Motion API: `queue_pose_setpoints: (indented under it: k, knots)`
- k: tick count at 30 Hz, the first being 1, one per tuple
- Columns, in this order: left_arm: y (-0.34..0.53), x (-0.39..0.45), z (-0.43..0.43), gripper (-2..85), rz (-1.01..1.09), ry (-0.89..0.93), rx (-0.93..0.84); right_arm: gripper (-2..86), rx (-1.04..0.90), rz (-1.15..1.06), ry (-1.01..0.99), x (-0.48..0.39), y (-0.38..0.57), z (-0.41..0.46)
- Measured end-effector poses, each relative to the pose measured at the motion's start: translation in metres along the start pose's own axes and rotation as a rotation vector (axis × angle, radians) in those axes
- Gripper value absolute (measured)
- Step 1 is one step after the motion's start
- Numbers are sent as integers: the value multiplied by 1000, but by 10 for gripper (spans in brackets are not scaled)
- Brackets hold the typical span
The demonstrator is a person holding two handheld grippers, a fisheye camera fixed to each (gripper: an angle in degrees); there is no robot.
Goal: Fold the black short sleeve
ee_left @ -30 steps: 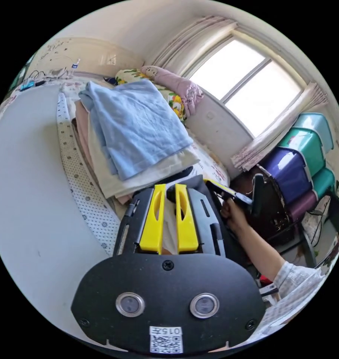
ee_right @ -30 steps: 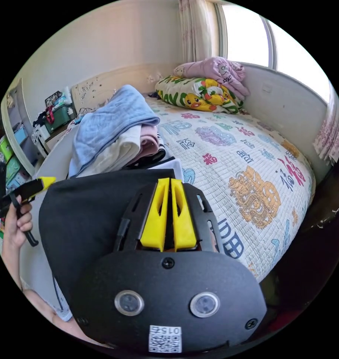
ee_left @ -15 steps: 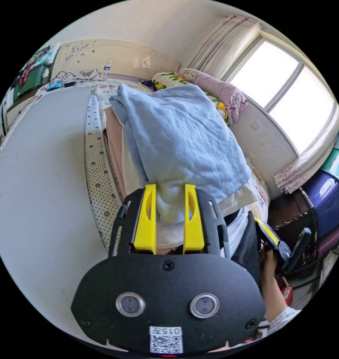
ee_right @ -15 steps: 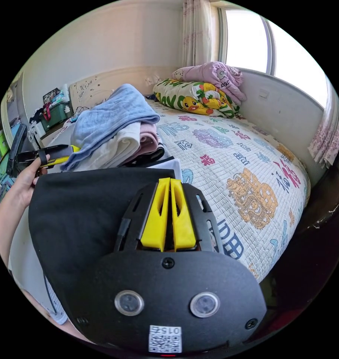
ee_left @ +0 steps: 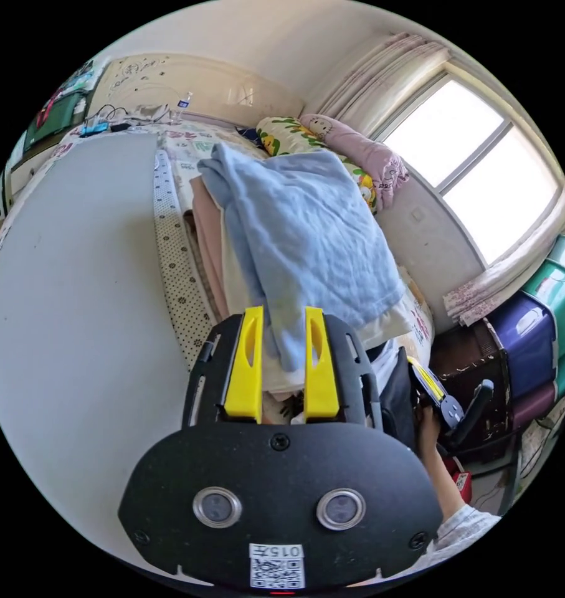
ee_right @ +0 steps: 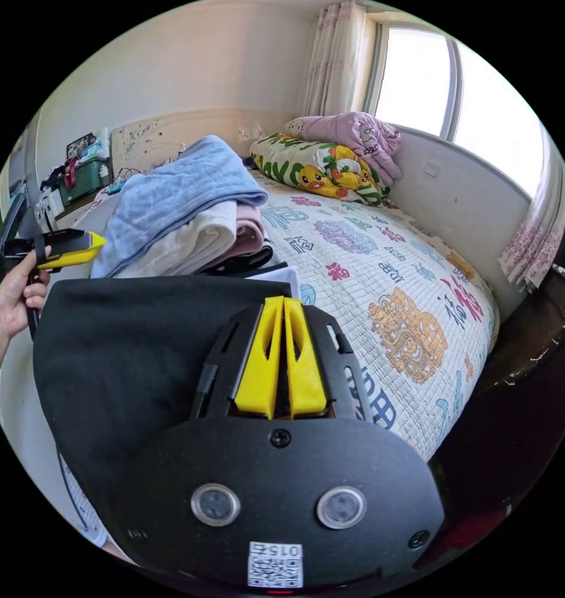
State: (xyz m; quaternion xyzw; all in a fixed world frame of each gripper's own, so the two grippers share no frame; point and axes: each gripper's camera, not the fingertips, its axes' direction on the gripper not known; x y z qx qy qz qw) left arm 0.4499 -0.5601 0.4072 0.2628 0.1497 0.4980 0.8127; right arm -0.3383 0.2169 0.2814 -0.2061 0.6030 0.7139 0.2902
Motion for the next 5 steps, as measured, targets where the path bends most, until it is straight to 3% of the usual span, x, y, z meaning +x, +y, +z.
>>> queue_pose_setpoints:
  k: [5]
  knots:
    - [10,-28,13,81,-43,143,-62,-5,7,-20,49,-5,-20,1]
